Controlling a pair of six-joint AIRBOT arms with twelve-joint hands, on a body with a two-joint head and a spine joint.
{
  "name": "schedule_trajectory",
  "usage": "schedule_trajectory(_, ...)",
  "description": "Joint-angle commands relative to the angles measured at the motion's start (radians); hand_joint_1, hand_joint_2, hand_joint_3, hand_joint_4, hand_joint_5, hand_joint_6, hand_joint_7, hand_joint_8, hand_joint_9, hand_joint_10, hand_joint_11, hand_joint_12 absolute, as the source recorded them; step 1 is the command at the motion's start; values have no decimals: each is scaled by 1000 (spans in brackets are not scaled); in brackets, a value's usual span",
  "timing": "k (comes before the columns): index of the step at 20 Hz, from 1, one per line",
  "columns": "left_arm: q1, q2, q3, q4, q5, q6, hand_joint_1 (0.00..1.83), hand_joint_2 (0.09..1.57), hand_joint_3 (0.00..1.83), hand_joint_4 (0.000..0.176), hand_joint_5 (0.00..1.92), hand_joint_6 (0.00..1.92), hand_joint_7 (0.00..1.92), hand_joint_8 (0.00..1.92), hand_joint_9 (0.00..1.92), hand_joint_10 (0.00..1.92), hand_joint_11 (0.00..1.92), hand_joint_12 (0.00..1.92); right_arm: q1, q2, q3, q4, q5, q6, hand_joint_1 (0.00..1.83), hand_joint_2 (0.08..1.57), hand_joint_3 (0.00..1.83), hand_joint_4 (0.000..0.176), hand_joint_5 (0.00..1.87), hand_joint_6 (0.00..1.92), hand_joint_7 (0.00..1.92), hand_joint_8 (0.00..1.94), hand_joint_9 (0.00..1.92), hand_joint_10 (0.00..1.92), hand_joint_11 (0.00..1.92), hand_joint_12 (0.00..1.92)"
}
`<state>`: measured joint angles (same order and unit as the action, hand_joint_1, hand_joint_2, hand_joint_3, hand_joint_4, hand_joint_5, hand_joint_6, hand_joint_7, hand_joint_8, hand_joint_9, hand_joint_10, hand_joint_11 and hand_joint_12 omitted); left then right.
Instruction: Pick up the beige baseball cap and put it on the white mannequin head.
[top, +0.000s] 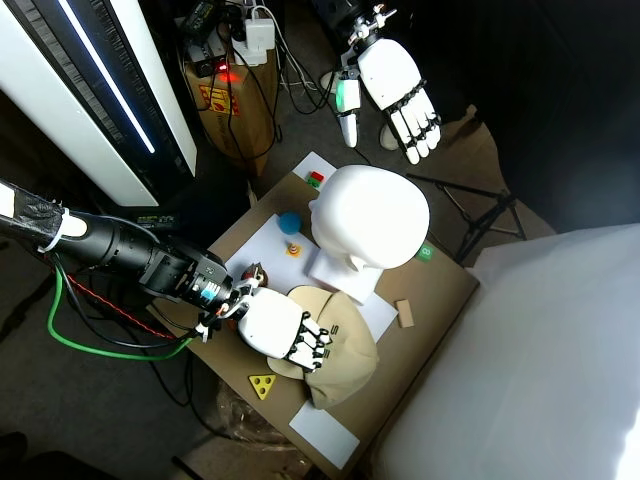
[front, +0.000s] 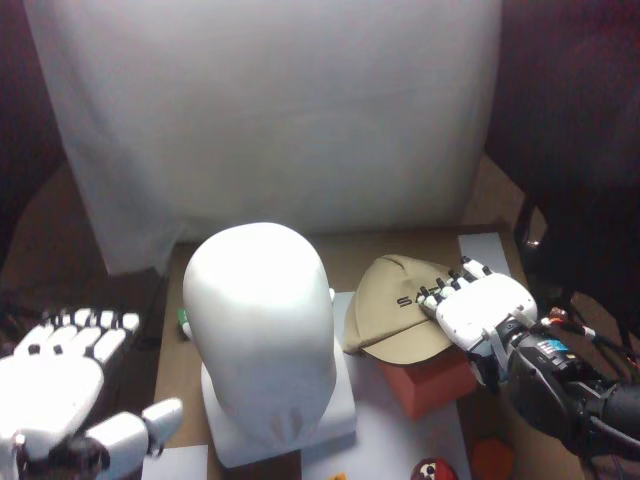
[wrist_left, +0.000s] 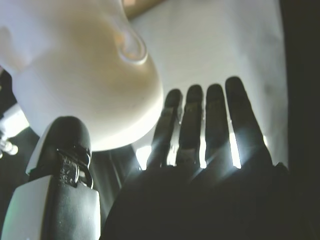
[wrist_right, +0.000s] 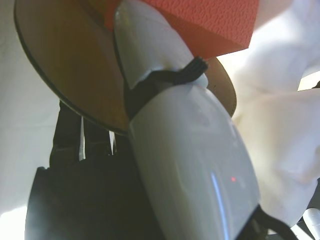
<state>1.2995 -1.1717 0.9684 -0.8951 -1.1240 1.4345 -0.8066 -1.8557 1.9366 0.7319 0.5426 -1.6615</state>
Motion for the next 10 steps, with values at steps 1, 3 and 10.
schedule_trajectory(1, -1, -5, -1, 23, -120, -5, 0, 1180, 1, 0, 75, 2, 71, 3, 31, 0, 0, 303, 10, 4, 8, -18, 103, -2, 1327, 1163, 6, 0, 370, 8, 414, 7, 378, 13, 0, 1083)
schedule_trajectory(3, 8, -6, -8, 22, -121, -12, 0, 1180, 0, 0, 75, 0, 53, 1, 17, 0, 0, 252, 10, 4, 11, -21, 106, 5, 1281, 1181, 4, 0, 514, 23, 582, 13, 530, 35, 105, 1198)
schedule_trajectory(10, 17, -7, -12, 22, -121, -17, 0, 1179, 0, 0, 80, 1, 59, 2, 25, 2, 0, 265, 8, 5, 12, -40, 115, 16, 1389, 1163, 3, 0, 791, 992, 910, 1088, 838, 1450, 782, 1613)
